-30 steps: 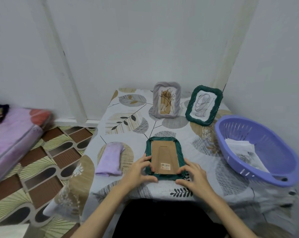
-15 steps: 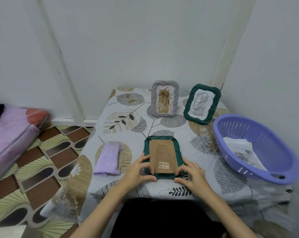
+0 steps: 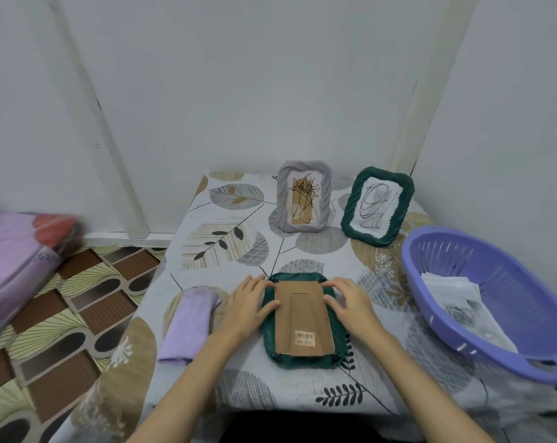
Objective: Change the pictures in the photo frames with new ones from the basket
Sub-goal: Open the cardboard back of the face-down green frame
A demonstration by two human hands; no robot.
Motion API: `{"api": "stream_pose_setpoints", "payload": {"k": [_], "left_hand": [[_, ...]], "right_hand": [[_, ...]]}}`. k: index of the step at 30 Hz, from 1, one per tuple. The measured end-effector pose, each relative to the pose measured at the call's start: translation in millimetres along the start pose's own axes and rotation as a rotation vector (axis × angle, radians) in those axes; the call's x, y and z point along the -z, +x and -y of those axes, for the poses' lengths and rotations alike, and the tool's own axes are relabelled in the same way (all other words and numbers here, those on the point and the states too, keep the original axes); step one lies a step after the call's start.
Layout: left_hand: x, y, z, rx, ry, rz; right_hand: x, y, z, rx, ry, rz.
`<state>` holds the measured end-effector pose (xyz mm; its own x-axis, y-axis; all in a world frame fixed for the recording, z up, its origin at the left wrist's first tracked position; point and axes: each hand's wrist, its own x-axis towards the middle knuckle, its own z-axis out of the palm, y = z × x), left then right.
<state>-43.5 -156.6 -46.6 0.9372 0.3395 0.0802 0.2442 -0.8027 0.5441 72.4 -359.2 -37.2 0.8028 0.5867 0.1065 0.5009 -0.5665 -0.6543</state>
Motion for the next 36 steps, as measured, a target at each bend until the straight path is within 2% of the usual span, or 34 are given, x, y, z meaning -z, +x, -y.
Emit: {"api": "stream_pose_setpoints", "payload": {"k": [3,6,12,22,32,36], "left_hand": [[-2,14,1,0.017,-0.056,-0.089],[1,28,1,0.052,-0.008,-0.075],[3,46,1,0.006,0.187,-0.013],[-3,49,4,-0.020,0.130,-0.118],[-13,40,1,-0.038,0.068,-0.219],[-10,43,-2,-0.019,0.104,-0.204]], "right_hand": [[0,16,5,-0.022,0.053,-0.076],[3,33,6,-0.050,0.064,-0.052],[6,53,4,-0.016,-0.135,0.050],[4,54,3,0.052,-0.268,0.059],[-2,43,-3,0.094,-0.193,-0.032],[-4,43,-3,0.083,-0.164,-0.032]]}}
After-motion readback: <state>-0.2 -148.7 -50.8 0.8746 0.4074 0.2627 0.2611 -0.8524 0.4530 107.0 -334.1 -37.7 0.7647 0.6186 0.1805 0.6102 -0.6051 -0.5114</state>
